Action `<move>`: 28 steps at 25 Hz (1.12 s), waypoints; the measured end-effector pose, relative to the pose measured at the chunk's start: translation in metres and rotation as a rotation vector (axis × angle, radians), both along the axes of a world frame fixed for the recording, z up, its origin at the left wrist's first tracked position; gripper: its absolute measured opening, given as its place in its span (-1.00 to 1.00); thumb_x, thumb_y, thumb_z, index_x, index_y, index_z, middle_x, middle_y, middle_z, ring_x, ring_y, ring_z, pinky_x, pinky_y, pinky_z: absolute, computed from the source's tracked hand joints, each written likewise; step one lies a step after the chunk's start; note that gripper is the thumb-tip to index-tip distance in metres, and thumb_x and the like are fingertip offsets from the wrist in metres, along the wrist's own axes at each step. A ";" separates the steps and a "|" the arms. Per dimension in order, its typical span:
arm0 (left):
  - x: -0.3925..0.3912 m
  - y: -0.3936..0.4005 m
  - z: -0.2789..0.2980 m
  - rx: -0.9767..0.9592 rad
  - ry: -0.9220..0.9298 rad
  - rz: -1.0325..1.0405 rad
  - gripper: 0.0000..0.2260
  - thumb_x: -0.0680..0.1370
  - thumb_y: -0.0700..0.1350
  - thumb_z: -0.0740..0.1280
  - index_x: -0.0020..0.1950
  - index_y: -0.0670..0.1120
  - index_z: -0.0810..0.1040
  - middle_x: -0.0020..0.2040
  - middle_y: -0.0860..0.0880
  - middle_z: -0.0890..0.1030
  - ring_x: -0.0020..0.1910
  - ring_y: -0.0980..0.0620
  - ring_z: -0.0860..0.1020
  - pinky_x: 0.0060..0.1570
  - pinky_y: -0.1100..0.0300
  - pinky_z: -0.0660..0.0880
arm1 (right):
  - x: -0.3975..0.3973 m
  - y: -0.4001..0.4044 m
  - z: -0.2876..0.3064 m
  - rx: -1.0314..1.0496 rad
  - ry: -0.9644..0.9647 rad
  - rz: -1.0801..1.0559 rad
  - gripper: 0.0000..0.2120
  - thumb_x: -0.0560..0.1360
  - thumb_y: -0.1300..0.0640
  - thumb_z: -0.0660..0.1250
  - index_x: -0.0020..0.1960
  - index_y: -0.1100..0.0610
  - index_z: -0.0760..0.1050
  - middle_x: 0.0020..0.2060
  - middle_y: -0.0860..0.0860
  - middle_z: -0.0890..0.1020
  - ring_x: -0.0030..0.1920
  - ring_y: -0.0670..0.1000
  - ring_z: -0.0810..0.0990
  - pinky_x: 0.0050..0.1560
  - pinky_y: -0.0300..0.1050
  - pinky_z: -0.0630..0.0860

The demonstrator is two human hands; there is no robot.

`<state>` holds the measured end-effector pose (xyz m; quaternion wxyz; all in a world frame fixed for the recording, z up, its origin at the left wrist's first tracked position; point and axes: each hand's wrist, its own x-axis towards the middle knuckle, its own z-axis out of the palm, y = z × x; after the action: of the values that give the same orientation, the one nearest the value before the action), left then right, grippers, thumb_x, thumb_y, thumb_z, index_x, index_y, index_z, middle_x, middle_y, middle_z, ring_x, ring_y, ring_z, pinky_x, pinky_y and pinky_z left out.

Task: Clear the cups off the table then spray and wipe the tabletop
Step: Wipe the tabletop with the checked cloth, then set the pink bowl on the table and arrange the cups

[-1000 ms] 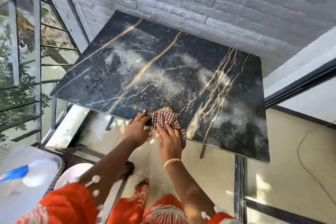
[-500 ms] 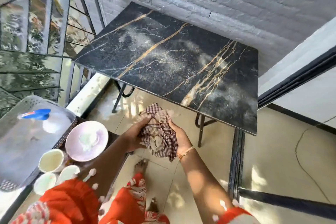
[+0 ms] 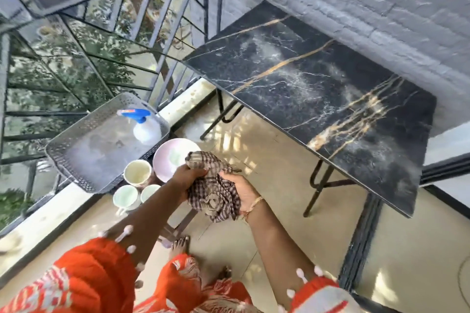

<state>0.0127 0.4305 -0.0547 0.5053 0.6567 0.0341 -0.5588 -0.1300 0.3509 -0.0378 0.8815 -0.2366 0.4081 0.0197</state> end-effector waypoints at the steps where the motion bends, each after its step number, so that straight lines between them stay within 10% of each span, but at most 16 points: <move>1: 0.015 0.010 -0.005 0.011 -0.010 0.040 -0.70 0.48 -0.28 0.40 0.22 -0.26 0.54 0.08 -0.30 0.64 0.04 -0.27 0.63 0.15 -0.22 0.52 | 0.018 0.004 -0.005 -0.021 0.034 0.064 -0.66 0.61 0.10 0.16 0.10 0.29 0.63 0.01 0.22 0.67 0.01 0.17 0.66 0.15 0.07 0.54; 6: 0.107 0.057 -0.011 0.059 -0.090 0.211 -0.71 0.49 -0.32 0.37 0.21 -0.27 0.54 0.09 -0.27 0.63 -0.02 -0.19 0.63 0.14 -0.14 0.54 | 0.123 0.032 -0.015 -0.112 0.159 0.323 -0.77 0.59 0.15 0.20 0.04 0.25 0.58 -0.22 0.12 0.71 -0.20 0.07 0.69 0.03 -0.02 0.57; 11: 0.199 0.087 -0.004 0.128 -0.171 0.314 -0.89 0.53 -0.35 0.32 -0.15 -0.17 0.49 -0.48 -0.02 0.62 -0.56 0.10 0.58 -0.40 0.16 0.59 | 0.237 0.067 -0.049 -0.343 0.192 0.261 -0.46 0.17 0.07 0.47 0.13 0.24 0.60 0.13 0.29 0.62 0.17 0.28 0.59 0.24 0.26 0.49; 18: 0.310 0.102 -0.067 0.184 -0.221 0.296 -0.64 0.44 -0.20 0.46 0.18 -0.25 0.49 0.18 -0.30 0.59 0.14 -0.24 0.59 0.20 -0.21 0.51 | 0.343 0.083 -0.086 -0.686 0.347 0.275 -0.80 0.52 0.35 0.25 0.10 0.37 0.55 -0.19 0.09 0.49 -0.19 0.05 0.46 -0.27 -0.35 0.38; 22: 0.328 0.097 -0.066 0.246 -0.274 0.340 -0.53 0.52 -0.29 0.36 0.40 -0.19 0.31 0.22 -0.22 0.52 0.15 -0.19 0.56 0.21 -0.13 0.52 | 0.367 0.090 -0.116 -0.809 0.420 0.352 -0.90 0.43 0.28 0.28 -0.26 0.25 0.45 -0.20 0.05 0.51 -0.15 0.04 0.40 -0.07 -0.15 0.36; 28: 0.303 0.100 -0.072 0.381 -0.451 0.135 -0.31 0.50 -0.34 0.36 0.54 -0.15 0.10 0.21 -0.15 0.46 -0.09 0.02 0.51 -0.34 0.36 0.52 | 0.361 0.092 -0.119 -0.800 0.470 0.375 -0.76 0.48 0.35 0.22 0.09 0.24 0.56 0.11 0.17 0.61 0.09 0.15 0.54 0.17 -0.16 0.40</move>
<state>0.3161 0.5304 -0.1266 0.4039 0.8434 0.0688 -0.3475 0.2308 0.4427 -0.1564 0.5873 -0.6145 0.5218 0.0724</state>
